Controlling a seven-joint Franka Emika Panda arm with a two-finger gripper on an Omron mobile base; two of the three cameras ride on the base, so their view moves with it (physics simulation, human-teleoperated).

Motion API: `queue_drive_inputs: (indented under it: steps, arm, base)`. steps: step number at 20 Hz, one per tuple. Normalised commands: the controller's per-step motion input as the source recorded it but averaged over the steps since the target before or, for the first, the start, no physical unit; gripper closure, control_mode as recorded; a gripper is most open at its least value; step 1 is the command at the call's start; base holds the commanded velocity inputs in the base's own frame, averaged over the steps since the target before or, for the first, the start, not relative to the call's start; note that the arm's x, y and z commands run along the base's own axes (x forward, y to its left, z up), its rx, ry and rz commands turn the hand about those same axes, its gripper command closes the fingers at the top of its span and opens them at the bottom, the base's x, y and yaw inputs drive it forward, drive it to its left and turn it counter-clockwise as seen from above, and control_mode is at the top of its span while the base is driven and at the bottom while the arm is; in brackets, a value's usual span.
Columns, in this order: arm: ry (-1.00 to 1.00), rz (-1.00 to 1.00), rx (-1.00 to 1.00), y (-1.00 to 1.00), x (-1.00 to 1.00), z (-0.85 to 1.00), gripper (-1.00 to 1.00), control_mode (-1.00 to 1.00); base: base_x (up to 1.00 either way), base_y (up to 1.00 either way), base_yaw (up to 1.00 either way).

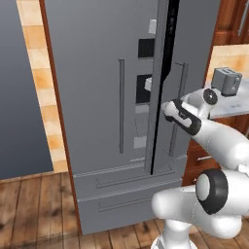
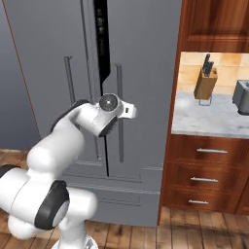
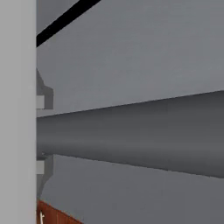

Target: Place one of the steaks on the plate and the other in the bowl. Then place the bowl in the fridge.

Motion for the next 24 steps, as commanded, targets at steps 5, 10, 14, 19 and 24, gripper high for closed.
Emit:
queue_drive_inputs:
  steps: [5,10,14,19,24]
  arm:
    - [-0.05,0.17,0.28,-0.83,-0.91,0.42,1.0,-1.0]
    - [-0.02,0.08,0.06,-0.21,-0.3,0.06,1.0,-1.0]
    - [0.02,0.0,0.01,-0.53,-0.12,0.13,1.0,-1.0]
    - [0.12,0.0,0.01,-0.98,-0.34,0.18,1.0,-1.0]
    - [0.01,0.0,0.0,-0.18,-0.49,0.01,-1.0,-1.0]
  base:
    - [0.0,0.0,0.0]
    - [0.0,0.0,0.0]
    - [0.0,0.0,0.0]
    - [0.0,0.0,0.0]
    - [0.0,0.0,0.0]
